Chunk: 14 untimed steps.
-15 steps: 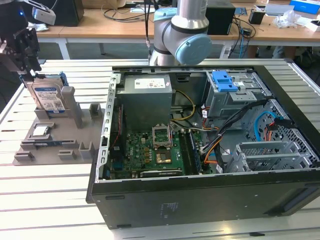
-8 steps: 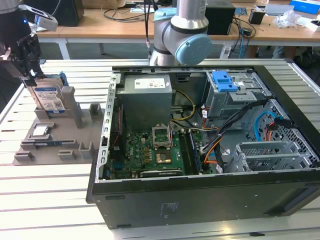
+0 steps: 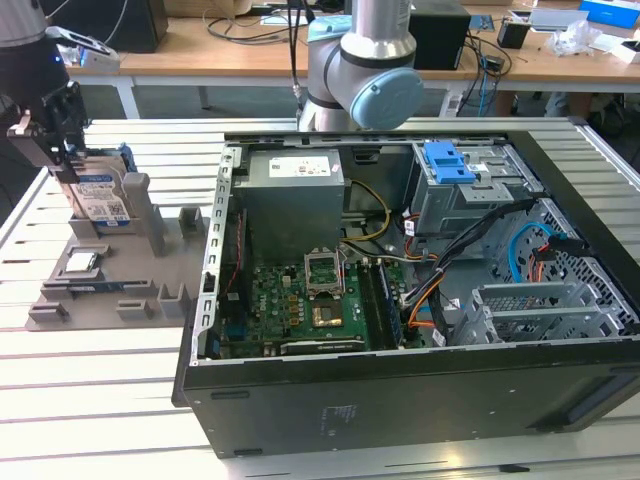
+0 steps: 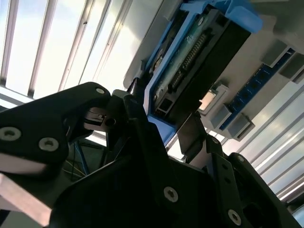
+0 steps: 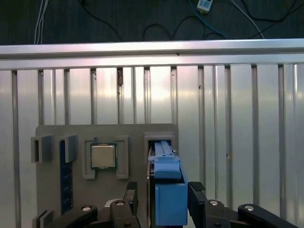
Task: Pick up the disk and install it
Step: 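Pick up the disk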
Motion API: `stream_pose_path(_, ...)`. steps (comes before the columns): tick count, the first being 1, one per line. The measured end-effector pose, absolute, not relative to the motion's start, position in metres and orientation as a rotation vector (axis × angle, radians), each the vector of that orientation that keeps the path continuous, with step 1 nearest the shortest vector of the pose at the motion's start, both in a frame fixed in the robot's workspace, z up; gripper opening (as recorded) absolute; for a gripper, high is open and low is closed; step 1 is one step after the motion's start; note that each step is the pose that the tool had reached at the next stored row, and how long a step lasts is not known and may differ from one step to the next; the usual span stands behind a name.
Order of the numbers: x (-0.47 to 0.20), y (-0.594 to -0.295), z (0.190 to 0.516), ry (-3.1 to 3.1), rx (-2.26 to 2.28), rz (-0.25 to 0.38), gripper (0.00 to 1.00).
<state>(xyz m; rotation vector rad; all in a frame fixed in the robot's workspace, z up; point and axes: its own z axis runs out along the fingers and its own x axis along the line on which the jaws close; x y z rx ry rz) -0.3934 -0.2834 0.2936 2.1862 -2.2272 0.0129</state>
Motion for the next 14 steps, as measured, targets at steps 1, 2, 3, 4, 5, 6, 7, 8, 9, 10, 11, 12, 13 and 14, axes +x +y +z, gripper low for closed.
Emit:
stream_pose_path(1,-0.3934,-0.2834,0.2921,-2.227,2.187,0.013,0.54)
stream_pose_path(2,-0.3934,-0.2834,0.2905,-2.226,2.187,0.013,0.54)
stream_pose_path(3,-0.3934,-0.2834,0.2901,-2.226,2.187,0.013,0.54)
stream_pose_path(4,-0.3934,-0.2834,0.2901,-2.226,2.187,0.013,0.54)
stream_pose_path(5,-0.3934,-0.2834,0.2901,-2.226,2.187,0.013,0.54)
stream_pose_path(6,-0.3934,-0.2834,0.2901,-2.226,2.187,0.013,0.54)
stream_pose_path(7,-0.3934,-0.2834,0.2900,-2.226,2.187,0.013,0.54)
stream_pose_path(8,-0.3934,-0.2834,0.2899,-2.226,2.187,0.013,0.54)
stream_pose_path(9,-0.3934,-0.2834,0.2899,-2.226,2.187,0.013,0.54)
stream_pose_path(10,-0.3934,-0.2834,0.2899,-2.226,2.187,0.013,0.54)
stream_pose_path(11,-0.3934,-0.2834,0.2899,-2.226,2.187,0.013,0.46)
stream_pose_path(12,-0.3934,-0.2834,0.2899,-2.226,2.187,0.013,0.40)
stream_pose_path(13,-0.3934,-0.2834,0.2899,-2.226,2.187,0.013,0.40)
stream_pose_path(14,-0.3934,-0.2834,0.2898,-2.226,2.187,0.013,0.36)
